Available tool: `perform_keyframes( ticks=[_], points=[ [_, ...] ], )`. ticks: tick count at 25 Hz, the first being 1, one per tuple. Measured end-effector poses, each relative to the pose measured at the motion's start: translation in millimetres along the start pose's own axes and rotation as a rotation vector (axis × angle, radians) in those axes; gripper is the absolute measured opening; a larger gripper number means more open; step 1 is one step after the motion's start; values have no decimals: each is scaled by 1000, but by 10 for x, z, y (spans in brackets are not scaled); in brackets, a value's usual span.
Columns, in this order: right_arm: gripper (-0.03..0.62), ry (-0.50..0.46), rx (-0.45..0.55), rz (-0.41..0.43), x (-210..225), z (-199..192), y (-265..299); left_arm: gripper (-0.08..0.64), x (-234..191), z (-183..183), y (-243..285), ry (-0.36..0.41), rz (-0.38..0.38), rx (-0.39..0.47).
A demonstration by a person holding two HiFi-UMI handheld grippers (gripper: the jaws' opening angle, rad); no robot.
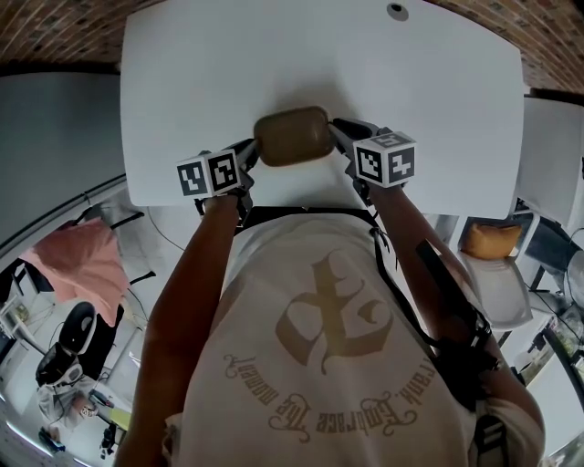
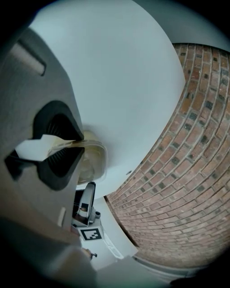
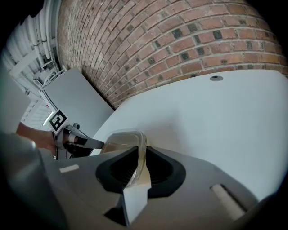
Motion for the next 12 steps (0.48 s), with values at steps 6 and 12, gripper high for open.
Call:
perform_keyframes(
  ticks=[6,12],
  points=[
    [63,6,4,3,-9,11,-15,55,4,-58,-8,-37,-8,-20],
    [58,-2,10,-6,-11,29,-54,52,69,-55,-47,-27,-16,-15]
  ],
)
Point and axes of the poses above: the fingertips, and each gripper's own axes: y forward along the fingers, x to its right, z out of its top, the point moved 6 cm from there along -y, backward along the fingers, and after that the axes turned 10 degrees about z, right-handed, at the moved point
